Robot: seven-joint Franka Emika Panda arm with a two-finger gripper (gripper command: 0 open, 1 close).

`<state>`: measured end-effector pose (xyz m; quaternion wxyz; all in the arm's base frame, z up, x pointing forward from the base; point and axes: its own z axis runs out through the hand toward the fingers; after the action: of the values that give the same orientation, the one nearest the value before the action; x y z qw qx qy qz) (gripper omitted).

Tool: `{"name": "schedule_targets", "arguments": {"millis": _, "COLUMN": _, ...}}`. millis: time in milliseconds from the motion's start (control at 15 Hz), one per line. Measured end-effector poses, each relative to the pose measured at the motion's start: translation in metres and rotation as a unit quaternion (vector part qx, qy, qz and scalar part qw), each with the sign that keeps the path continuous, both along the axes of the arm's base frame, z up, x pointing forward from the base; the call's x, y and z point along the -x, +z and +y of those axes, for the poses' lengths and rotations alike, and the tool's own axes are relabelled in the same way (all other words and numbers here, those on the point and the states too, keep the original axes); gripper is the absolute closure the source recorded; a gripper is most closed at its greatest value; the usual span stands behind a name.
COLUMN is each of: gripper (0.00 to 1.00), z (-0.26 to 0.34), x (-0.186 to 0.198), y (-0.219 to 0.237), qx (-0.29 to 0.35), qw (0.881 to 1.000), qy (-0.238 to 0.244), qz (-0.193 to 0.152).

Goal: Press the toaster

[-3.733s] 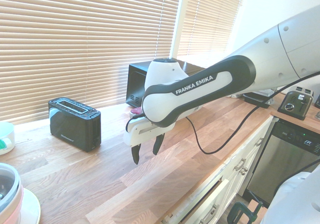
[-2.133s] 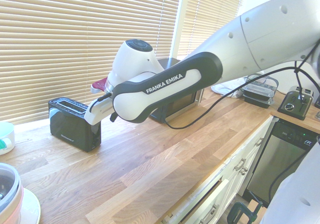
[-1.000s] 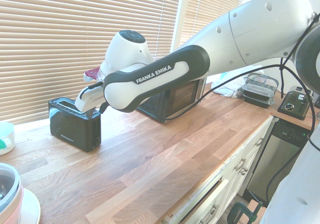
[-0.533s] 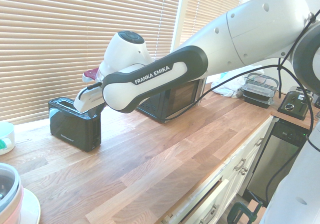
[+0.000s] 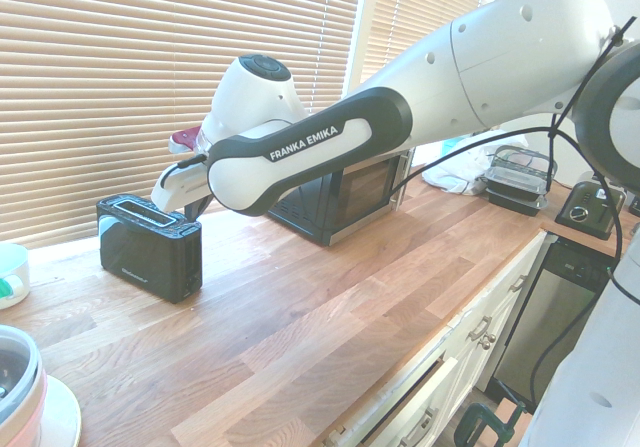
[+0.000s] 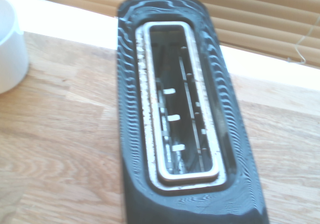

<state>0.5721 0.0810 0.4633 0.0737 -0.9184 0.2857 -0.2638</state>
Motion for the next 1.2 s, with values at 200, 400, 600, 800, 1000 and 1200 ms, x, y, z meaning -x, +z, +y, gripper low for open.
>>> {"name": "schedule_targets", "arguments": {"millis": 200, "gripper": 1.0, "z": -0.003, "x": -0.003, "y": -0.007, "qx": -0.002, "qw": 1.0, "qy": -0.002, "qz": 0.006}}
{"name": "schedule_targets", "arguments": {"millis": 400, "gripper": 1.0, "z": -0.004, "x": -0.005, "y": -0.014, "qx": -0.002, "qw": 1.0, "qy": -0.001, "qz": 0.013}}
{"name": "schedule_targets", "arguments": {"millis": 600, "gripper": 1.0, "z": -0.001, "x": -0.004, "y": -0.014, "qx": -0.002, "qw": 1.0, "qy": 0.002, "qz": 0.013}}
{"name": "schedule_targets", "arguments": {"millis": 800, "gripper": 1.0, "z": 0.0, "x": -0.003, "y": -0.017, "qx": -0.006, "qw": 1.0, "qy": 0.002, "qz": 0.017}}
{"name": "schedule_targets", "arguments": {"millis": 1000, "gripper": 1.0, "z": -0.004, "x": -0.001, "y": -0.029, "qx": -0.007, "qw": 0.999, "qy": -0.002, "qz": 0.032}}
{"name": "schedule_targets", "arguments": {"millis": 1200, "gripper": 1.0, "z": -0.006, "x": -0.005, "y": -0.052, "qx": -0.006, "qw": 0.999, "qy": -0.003, "qz": 0.052}}
